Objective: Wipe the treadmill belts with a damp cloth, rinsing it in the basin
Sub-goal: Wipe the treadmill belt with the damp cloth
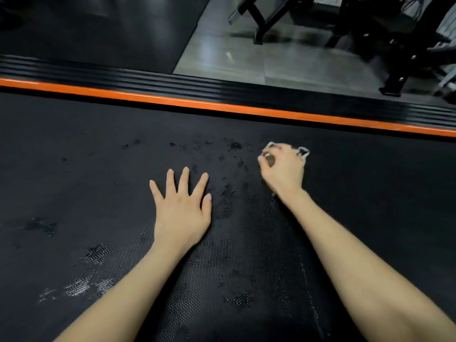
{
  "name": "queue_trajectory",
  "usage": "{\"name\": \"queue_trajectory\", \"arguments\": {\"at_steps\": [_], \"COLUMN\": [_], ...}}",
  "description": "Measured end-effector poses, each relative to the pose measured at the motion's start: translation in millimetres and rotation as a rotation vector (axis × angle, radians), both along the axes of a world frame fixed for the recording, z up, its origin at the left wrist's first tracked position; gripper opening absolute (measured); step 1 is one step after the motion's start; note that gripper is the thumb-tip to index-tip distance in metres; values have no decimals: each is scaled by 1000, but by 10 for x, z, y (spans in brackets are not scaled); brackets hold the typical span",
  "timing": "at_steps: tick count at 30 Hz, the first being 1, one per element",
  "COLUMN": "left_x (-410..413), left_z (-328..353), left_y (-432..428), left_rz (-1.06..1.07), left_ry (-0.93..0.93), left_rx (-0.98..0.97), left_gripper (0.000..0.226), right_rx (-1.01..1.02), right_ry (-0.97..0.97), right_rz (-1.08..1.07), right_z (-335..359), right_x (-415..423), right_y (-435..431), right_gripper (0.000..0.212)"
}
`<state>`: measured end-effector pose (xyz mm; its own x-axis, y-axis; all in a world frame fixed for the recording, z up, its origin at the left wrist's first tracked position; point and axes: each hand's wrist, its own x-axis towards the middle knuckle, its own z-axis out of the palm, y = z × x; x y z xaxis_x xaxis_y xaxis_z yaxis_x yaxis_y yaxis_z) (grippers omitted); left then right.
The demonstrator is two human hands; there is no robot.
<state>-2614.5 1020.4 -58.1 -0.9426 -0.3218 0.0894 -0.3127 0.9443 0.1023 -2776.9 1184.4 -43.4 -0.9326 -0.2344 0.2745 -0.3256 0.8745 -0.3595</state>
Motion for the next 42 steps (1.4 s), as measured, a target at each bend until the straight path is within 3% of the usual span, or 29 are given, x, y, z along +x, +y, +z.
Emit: {"name": "queue_trajectory", "arguments": {"at_steps": [4,6,9,11,13,15,18,20,24,27,29,32,35,40,42], "left_x": [-4,7,3,2,-10,-8,9,14,7,-7,-9,-4,9,15,-6], "left_z": [-39,-57,-64,-70,-65,-56,-53,-54,-65,-65,-65,-68,-67,-94,-96], "left_y": [-20,-18,-25,-9,-2,1,-10,-12,-8,7,-3,-20,-49,-39,-26], "left_rz": [-1,-7,-4,0,2,1,4,5,8,8,8,11,1,4,10], "left_ry": [1,5,31,57,67,57,46,56,76,83,85,87,86,98,83], "left_rx": [2,1,0,-8,-13,-10,-7,-2,1,-8,-6,-5,-2,-9,-9], "left_gripper": [63,61,57,55,55,55,57,57,55,55,55,54,54,54,54], "right_rx": [-45,-33,-54,-13,50,36,-10,-3,4,44,51,66,50,121,138], "right_ry": [33,61,89,59,32,15,17,34,67,45,12,52,45,35,33], "right_rz": [517,649,351,31,-123,-48,309,419,0,-264,-264,44,296,-114,-163], "right_z": [-35,-2,64,37,1,-10,-25,10,28,43,91,50,52,23,12], "right_x": [839,722,-34,-473,-566,-408,-64,-107,-641,-835,-760,-451,-430,-1060,-997], "right_y": [61,160,93,-59,-264,-401,-353,-152,186,-122,-545,-1153,-1093,-162,-219], "right_gripper": [28,29,19,24,28,28,24,21,26,29,31,28,25,25,27]}}
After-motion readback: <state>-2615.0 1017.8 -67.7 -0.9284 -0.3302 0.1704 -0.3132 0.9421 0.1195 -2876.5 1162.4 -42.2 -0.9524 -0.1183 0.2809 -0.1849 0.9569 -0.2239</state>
